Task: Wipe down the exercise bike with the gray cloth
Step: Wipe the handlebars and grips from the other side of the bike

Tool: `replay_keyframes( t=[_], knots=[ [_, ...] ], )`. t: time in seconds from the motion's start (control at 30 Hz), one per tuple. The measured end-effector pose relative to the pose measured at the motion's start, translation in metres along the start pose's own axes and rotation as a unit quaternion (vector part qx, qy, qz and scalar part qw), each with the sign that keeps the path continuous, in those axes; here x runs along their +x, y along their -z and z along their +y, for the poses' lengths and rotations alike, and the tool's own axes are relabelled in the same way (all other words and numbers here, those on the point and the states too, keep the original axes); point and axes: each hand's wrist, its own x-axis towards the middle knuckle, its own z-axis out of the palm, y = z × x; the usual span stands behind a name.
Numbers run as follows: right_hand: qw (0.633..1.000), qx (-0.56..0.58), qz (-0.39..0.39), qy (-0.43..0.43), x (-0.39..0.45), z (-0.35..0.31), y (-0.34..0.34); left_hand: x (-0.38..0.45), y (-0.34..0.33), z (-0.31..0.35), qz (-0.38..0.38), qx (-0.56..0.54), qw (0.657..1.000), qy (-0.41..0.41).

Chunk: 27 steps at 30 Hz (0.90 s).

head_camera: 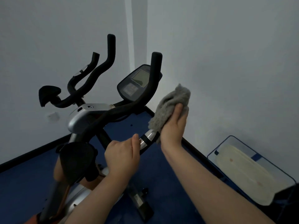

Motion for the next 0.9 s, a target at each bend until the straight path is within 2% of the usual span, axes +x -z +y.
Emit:
replay_keyframes(
  t=[0.17, 0.23, 0.27, 0.3, 0.37, 0.4, 0.47, 0.53, 0.6, 0.63, 0.77, 0.83, 0.9],
  knots=[
    [0.991, -0.083, -0.104, 0.034, 0.002, 0.004, 0.019, -0.001, 0.0, -0.001, 0.02, 0.007, 1.0, 0.002],
    [0.969, -0.156, -0.151, 0.113, 0.023, -0.011, 0.026, -0.003, -0.001, -0.001, 0.016, 0.015, 1.0, 0.01],
    [0.942, -0.222, -0.18, 0.178, 0.033, -0.021, 0.027, -0.005, -0.001, -0.001, 0.005, 0.007, 1.0, 0.015],
    [0.891, -0.308, -0.215, 0.254, 0.041, -0.029, 0.027, -0.007, -0.002, -0.002, -0.009, -0.013, 1.0, 0.026],
    [0.74, -0.462, -0.282, 0.398, 0.053, -0.039, 0.027, -0.006, 0.0, -0.003, -0.044, -0.064, 0.994, 0.075],
    [0.675, -0.509, -0.303, 0.44, 0.057, -0.043, 0.03, -0.005, 0.002, -0.002, -0.049, -0.098, 0.988, 0.109],
    [0.596, -0.552, -0.323, 0.486, 0.061, -0.05, 0.038, -0.003, 0.008, -0.001, -0.049, -0.182, 0.966, 0.178],
    [0.546, -0.567, -0.316, 0.53, 0.058, -0.049, 0.044, -0.007, 0.019, -0.003, -0.058, -0.258, 0.942, 0.208],
    [0.522, -0.581, -0.299, 0.548, 0.048, -0.042, 0.041, -0.016, 0.036, -0.009, -0.04, -0.27, 0.945, 0.182],
    [0.522, -0.585, -0.296, 0.545, 0.042, -0.039, 0.038, -0.019, 0.045, -0.014, -0.021, -0.261, 0.951, 0.164],
    [0.561, -0.579, -0.326, 0.494, 0.004, -0.027, 0.022, -0.012, 0.067, -0.053, 0.049, -0.166, 0.972, 0.158],
    [0.558, -0.595, -0.36, 0.453, -0.028, -0.02, 0.009, -0.006, 0.068, -0.072, 0.035, -0.124, 0.974, 0.186],
    [0.535, -0.609, -0.408, 0.42, -0.055, -0.016, -0.003, -0.005, 0.065, -0.082, 0.014, -0.131, 0.967, 0.22]
  ],
)
